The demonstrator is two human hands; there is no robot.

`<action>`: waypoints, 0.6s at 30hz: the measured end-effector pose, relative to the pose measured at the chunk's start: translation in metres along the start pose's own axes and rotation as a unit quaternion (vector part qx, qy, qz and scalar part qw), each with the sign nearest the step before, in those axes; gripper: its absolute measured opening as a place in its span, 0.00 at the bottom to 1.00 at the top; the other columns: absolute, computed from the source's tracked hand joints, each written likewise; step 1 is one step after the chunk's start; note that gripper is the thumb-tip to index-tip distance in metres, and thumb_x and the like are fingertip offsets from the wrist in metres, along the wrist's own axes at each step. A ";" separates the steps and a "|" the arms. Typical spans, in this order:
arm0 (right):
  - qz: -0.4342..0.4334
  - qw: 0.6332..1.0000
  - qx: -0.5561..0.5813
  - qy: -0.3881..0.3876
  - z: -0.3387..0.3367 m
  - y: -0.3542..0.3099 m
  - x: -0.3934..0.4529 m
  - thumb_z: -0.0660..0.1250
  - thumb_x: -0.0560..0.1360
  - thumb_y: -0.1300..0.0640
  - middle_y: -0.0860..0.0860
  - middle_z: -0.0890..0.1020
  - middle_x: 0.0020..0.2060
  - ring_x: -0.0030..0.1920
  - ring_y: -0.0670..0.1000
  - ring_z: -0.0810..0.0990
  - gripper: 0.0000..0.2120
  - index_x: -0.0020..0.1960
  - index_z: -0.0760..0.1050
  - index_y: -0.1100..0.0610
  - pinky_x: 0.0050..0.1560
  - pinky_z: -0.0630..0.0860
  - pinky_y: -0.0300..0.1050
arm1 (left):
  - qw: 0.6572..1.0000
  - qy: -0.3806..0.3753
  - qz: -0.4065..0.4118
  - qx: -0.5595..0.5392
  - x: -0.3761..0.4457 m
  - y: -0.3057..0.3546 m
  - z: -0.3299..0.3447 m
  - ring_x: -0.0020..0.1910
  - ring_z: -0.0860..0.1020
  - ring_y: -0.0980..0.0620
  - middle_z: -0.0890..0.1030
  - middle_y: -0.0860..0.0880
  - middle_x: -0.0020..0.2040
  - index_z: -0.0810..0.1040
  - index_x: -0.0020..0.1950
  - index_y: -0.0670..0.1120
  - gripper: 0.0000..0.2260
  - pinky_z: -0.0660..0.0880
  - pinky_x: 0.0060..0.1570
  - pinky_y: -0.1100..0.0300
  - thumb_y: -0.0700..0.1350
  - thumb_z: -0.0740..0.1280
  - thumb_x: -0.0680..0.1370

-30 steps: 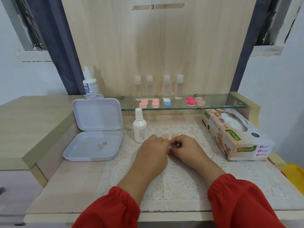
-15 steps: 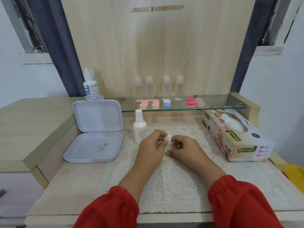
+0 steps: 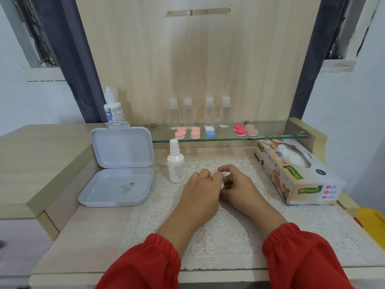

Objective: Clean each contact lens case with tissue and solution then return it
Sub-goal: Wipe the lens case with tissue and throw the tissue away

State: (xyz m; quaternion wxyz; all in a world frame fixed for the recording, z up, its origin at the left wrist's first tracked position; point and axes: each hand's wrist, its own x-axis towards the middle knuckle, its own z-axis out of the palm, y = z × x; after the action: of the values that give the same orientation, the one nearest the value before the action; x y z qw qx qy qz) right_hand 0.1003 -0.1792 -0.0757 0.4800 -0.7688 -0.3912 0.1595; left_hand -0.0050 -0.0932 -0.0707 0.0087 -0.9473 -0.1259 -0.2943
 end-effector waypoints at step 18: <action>0.016 1.000 -0.013 -0.006 -0.001 0.001 0.004 0.75 0.67 0.63 0.47 0.82 0.43 0.38 0.42 0.77 0.25 0.59 0.71 0.49 0.37 0.70 0.34 | 0.990 -0.031 -0.077 -0.118 -0.001 -0.010 0.010 0.43 0.73 0.48 0.74 0.47 0.47 0.72 0.56 0.47 0.07 0.70 0.40 0.56 0.41 0.60 0.79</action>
State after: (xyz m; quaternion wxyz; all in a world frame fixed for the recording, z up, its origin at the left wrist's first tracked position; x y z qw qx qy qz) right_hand 0.1037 -0.1774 -0.0755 0.4653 -0.7802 -0.3833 0.1668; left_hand -0.0027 -0.0825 -0.0800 -0.1297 -0.9379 -0.1631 -0.2774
